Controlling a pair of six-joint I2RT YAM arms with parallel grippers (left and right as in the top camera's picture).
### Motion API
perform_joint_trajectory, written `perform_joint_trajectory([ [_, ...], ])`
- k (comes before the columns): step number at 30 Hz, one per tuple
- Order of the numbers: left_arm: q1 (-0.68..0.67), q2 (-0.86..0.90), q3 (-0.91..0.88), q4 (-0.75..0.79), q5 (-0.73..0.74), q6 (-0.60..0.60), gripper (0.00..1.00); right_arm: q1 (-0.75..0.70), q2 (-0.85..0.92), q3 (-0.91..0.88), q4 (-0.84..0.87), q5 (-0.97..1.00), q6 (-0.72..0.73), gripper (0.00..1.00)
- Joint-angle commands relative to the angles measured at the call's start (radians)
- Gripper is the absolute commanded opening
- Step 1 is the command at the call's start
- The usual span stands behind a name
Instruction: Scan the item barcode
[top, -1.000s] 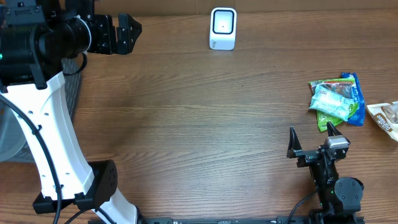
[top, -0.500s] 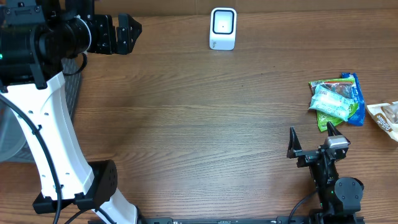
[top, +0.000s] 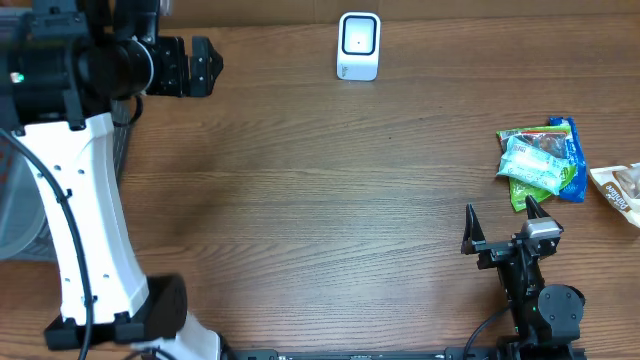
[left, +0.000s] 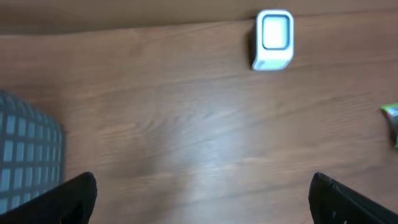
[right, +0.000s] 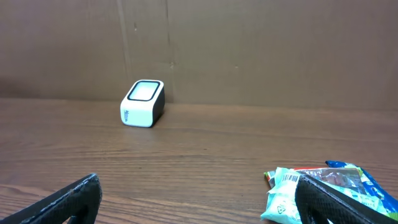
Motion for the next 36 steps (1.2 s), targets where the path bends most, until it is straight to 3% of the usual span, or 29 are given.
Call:
perform_joint_trajectory([
  [1,-0.007,-0.178,-0.265,0.163,-0.045,0.025,0.99,0.007,-0.011,-0.010,0.006,-0.006,-0.002,1.00],
  [6,-0.007,-0.454,-0.814,0.590,-0.046,0.027,1.00,0.007,-0.011,-0.010,0.006,-0.006,-0.002,1.00],
  [10,-0.007,-0.674,-1.209,0.883,-0.046,0.103,1.00,0.007,-0.011,-0.010,0.006,-0.005,-0.002,1.00],
  [18,-0.007,-1.118,-1.821,1.266,-0.042,0.174,1.00,0.007,-0.011,-0.010,0.006,-0.006,-0.002,1.00],
  [27,-0.007,-1.543,-2.183,1.371,-0.042,0.167,1.00,0.007,-0.011,-0.010,0.006,-0.006,-0.002,1.00],
  [36,-0.006,-1.727,-2.328,1.379,-0.061,0.209,1.00,0.007,-0.011,-0.010,0.006,-0.006,-0.002,1.00],
])
